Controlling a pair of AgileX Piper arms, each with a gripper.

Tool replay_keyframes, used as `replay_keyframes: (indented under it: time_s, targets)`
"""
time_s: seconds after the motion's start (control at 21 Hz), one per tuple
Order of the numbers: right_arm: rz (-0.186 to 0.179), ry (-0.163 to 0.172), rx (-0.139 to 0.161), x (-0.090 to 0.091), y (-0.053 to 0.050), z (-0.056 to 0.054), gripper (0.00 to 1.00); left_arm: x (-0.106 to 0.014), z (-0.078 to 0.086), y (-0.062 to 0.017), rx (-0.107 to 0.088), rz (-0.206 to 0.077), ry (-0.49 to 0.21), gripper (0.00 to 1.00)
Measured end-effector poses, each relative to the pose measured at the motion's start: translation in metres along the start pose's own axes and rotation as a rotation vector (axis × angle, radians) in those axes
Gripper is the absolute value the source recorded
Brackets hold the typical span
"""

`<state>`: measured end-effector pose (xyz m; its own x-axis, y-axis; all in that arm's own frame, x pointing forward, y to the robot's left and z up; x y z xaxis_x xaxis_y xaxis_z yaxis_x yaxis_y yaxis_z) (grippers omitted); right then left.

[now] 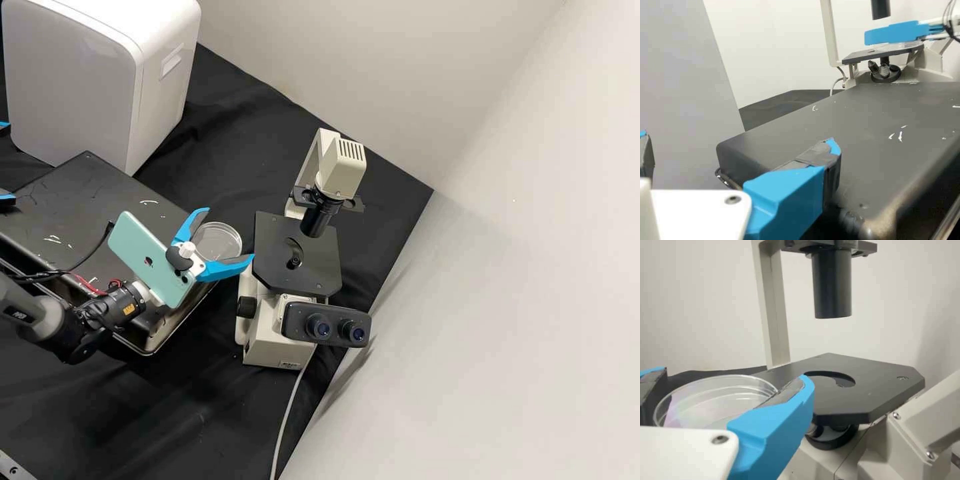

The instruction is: Place the petri dish on the microscope

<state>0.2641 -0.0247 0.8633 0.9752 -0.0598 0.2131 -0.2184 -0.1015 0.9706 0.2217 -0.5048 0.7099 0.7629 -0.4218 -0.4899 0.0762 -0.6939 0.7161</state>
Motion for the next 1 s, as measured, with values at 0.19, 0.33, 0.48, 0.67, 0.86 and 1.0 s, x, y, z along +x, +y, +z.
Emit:
replay_keyframes:
  time_s: [0.19, 0.33, 0.48, 0.67, 0.86, 1.0]
  targets:
    - [0.031, -0.004, -0.006, 0.011, 0.009, 0.003, 0.00, 0.000, 0.001, 0.0000, 0.000, 0.000, -0.003, 1.00]
    - [0.039, -0.016, -0.007, 0.019, 0.012, 0.006, 0.00, 0.000, 0.001, 0.0000, 0.000, 0.000, -0.003, 1.00]
    - [0.020, -0.043, -0.007, 0.027, 0.010, 0.010, 0.00, 0.000, 0.002, -0.0001, 0.000, 0.000, -0.007, 1.00]
    - [0.011, -0.061, -0.005, 0.037, 0.008, 0.015, 0.00, 0.000, 0.002, -0.0001, 0.000, 0.000, -0.008, 1.00]
    - [0.018, -0.069, -0.023, 0.051, 0.007, 0.021, 0.00, 0.000, 0.002, -0.0001, 0.000, -0.001, -0.010, 1.00]
    - [0.022, -0.081, -0.032, 0.059, 0.006, 0.027, 0.00, 0.001, 0.004, -0.0002, 0.002, -0.001, -0.016, 1.00]
